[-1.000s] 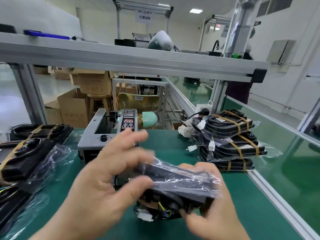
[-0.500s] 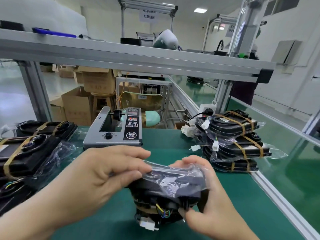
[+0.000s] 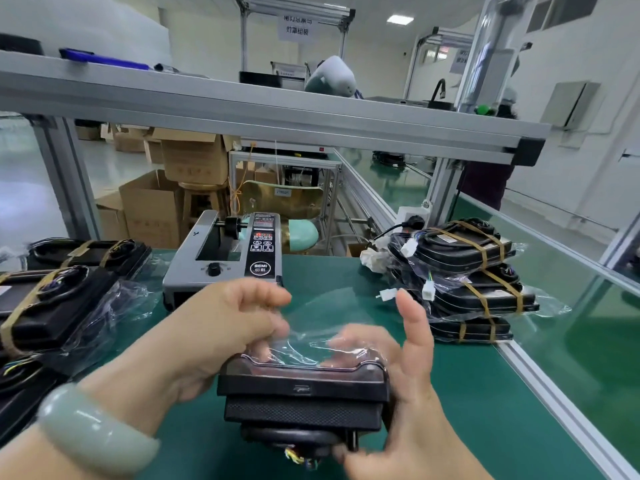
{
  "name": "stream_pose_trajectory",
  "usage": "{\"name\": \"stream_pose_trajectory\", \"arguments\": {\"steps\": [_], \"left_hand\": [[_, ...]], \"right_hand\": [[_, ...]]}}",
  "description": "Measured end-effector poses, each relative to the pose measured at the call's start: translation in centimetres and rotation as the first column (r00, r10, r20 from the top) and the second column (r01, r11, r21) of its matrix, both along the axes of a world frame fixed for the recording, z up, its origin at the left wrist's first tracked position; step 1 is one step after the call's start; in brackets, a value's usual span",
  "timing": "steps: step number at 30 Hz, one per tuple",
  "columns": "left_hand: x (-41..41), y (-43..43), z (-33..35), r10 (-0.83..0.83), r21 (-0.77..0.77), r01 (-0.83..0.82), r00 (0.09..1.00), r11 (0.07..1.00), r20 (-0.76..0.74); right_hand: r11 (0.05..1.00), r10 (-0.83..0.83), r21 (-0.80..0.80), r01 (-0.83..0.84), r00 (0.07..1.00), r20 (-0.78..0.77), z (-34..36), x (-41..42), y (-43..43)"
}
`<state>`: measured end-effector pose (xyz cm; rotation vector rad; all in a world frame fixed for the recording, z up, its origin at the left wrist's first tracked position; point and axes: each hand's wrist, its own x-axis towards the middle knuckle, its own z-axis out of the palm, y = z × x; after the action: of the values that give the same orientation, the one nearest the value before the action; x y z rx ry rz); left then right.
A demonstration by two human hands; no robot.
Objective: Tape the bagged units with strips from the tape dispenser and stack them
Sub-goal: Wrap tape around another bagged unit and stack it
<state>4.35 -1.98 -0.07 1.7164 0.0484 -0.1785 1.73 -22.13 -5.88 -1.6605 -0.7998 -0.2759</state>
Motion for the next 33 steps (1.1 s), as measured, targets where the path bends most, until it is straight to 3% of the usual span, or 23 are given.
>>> {"name": "stream_pose_trajectory", "arguments": {"steps": [2, 4, 6, 8, 10, 12, 14, 17, 22, 33], "left_hand": [[0.3, 0.7, -0.1, -0.119, 0.048, 0.120, 0.992, 0.992, -0.040], [0.2, 1.1, -0.1, -0.341, 0.095, 0.348, 0.936, 0.933, -0.087], [0.2, 1.6, -0.8, -0.501, 0.025, 0.508, 0.856, 0.861, -0.123], [0.1, 1.8, -1.9, -0.515, -0.060, 0.512, 0.844, 0.857, -0.146], [-0.4, 1.8, -2.9, -0.394, -0.140, 0.375, 0.907, 0.916, -0.149], [-0.8, 1.6, -4.1, -0.104, -0.275, 0.064, 0.985, 0.959, -0.136], [-0.8, 2.0, -5.2, 0.190, -0.361, -0.238, 0.968, 0.902, -0.163], [-0.7, 3.0, -6.0, 0.377, -0.407, -0.459, 0.887, 0.790, -0.267], [-0.1, 3.8, -5.9, 0.451, -0.480, -0.546, 0.838, 0.687, -0.308], [1.2, 3.2, -5.1, 0.443, -0.479, -0.571, 0.820, 0.666, -0.362]], "right_hand": [[1.000, 0.014, -0.020, -0.014, 1.000, -0.005, 0.4, -0.1, -0.1], [0.998, -0.046, -0.039, 0.045, 0.999, -0.004, 0.8, -0.5, -0.1], [0.983, -0.078, -0.159, 0.092, 0.992, 0.095, 0.5, 0.0, 0.6], [0.952, -0.005, -0.305, -0.017, 0.997, -0.072, 0.2, 0.0, 1.1], [0.964, 0.059, -0.243, -0.106, 0.979, -0.195, 0.5, 0.6, 1.4], [0.987, 0.020, -0.150, -0.050, 0.980, -0.198, 0.1, 0.6, 0.9], [0.988, -0.058, -0.148, 0.043, 0.993, -0.099, -0.8, -0.1, 0.1], [0.967, -0.240, -0.053, 0.248, 0.963, 0.120, -1.0, -0.3, -0.4], [0.937, -0.346, 0.012, 0.349, 0.923, 0.167, -1.0, -0.5, -0.4], [0.930, -0.367, 0.022, 0.368, 0.918, 0.150, -0.8, -0.7, 0.0]]}}
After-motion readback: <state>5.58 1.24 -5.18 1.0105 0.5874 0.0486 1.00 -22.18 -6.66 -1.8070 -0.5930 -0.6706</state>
